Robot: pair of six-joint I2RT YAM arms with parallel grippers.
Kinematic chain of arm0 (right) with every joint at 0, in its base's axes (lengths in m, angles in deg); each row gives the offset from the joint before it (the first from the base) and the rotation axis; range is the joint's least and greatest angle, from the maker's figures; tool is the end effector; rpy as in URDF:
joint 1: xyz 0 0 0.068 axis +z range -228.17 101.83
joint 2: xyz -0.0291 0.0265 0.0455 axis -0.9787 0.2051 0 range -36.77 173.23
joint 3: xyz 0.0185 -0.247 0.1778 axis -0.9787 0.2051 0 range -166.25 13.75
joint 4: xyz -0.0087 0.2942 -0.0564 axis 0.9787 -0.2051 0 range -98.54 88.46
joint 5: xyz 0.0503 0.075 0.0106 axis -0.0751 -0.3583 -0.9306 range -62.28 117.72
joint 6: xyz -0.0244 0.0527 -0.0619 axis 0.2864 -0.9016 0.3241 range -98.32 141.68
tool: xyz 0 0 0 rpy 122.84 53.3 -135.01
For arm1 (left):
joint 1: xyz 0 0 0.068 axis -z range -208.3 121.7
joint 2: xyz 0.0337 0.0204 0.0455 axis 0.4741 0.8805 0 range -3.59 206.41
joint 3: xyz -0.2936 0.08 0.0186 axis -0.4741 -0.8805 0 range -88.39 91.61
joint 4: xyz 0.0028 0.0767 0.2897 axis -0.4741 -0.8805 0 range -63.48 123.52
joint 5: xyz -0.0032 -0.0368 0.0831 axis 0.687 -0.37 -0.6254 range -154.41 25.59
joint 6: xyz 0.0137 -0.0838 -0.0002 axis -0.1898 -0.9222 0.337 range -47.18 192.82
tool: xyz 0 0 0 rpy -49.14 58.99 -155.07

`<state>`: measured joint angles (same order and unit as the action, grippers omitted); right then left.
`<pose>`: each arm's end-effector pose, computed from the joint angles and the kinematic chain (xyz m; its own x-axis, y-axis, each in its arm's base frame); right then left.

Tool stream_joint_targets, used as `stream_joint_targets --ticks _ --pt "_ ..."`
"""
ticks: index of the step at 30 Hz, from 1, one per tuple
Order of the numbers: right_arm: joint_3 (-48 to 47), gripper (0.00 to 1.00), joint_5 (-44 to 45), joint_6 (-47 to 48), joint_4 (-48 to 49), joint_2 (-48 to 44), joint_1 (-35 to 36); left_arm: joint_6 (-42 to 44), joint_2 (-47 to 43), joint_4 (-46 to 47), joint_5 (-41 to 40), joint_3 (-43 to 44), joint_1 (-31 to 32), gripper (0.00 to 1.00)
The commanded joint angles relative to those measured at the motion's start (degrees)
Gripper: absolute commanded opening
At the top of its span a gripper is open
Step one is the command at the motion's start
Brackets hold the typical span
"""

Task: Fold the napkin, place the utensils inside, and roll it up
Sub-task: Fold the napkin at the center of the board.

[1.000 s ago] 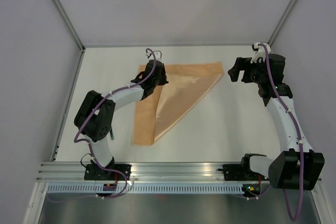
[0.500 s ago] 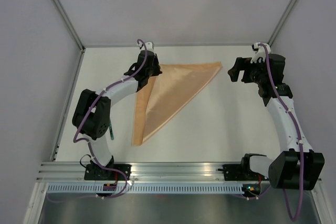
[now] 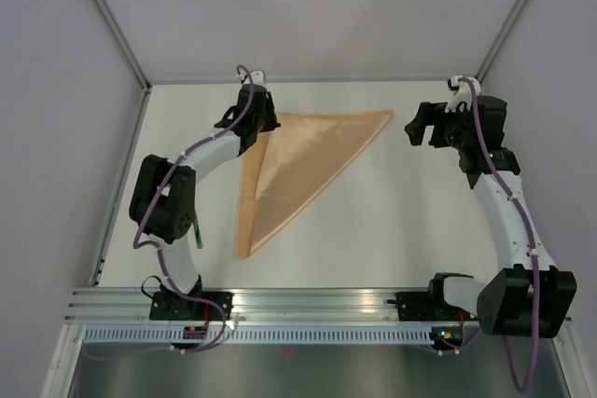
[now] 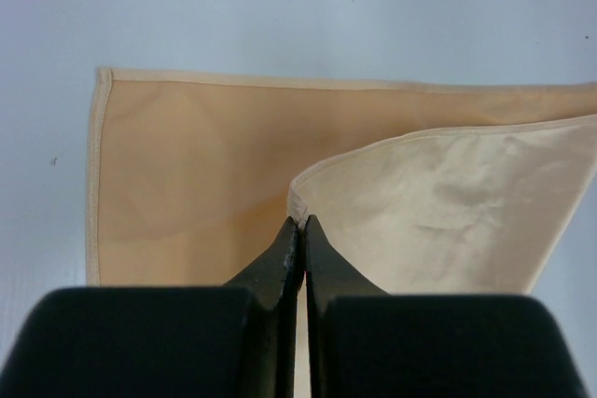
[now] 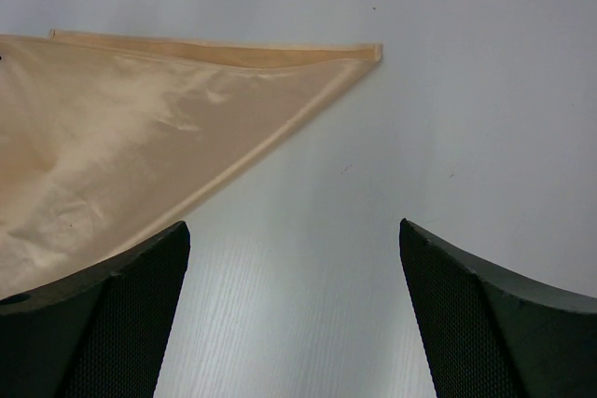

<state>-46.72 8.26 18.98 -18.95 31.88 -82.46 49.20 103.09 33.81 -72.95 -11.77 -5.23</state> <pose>0.3340 0.0000 0.3466 -0.4410 0.0777 -0.8941 -0.2086 0.9601 0.1863 0.4742 -0.1898 0.2336 -0.5262 -0.2066 -0.8249 0.0633 0.9578 -0.2803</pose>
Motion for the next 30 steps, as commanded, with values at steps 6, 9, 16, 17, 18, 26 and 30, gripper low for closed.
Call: stream_joint_targets --ticks 6,9,16,17,18,26,30 --pt "-0.97 0.98 -0.31 0.33 0.01 -0.09 -0.01 2.96 2.13 -3.11 1.42 5.29 -2.15 0.02" --pt "-0.97 0.98 -0.31 0.33 0.09 -0.09 -0.01 3.31 2.93 -3.81 1.59 6.17 -2.68 0.02" --pt "-0.88 0.98 -0.31 0.41 0.01 0.09 0.08 3.31 4.16 -4.43 2.12 7.49 -4.0 0.02" --pt "-0.88 0.98 -0.31 0.41 0.01 0.18 0.08 3.31 4.42 -4.51 2.38 7.67 -4.26 0.02" --pt "-0.88 0.98 -0.31 0.41 0.01 0.18 0.08 3.4 4.59 -4.6 2.38 7.75 -4.35 0.02" --pt "-0.79 0.98 -0.22 0.5 0.01 0.18 -0.01 3.58 5.74 -5.48 2.82 9.42 -5.4 0.02" --pt "-0.79 0.98 -0.31 0.5 0.01 0.27 -0.01 3.58 6.35 -5.83 2.91 10.3 -5.75 0.02"
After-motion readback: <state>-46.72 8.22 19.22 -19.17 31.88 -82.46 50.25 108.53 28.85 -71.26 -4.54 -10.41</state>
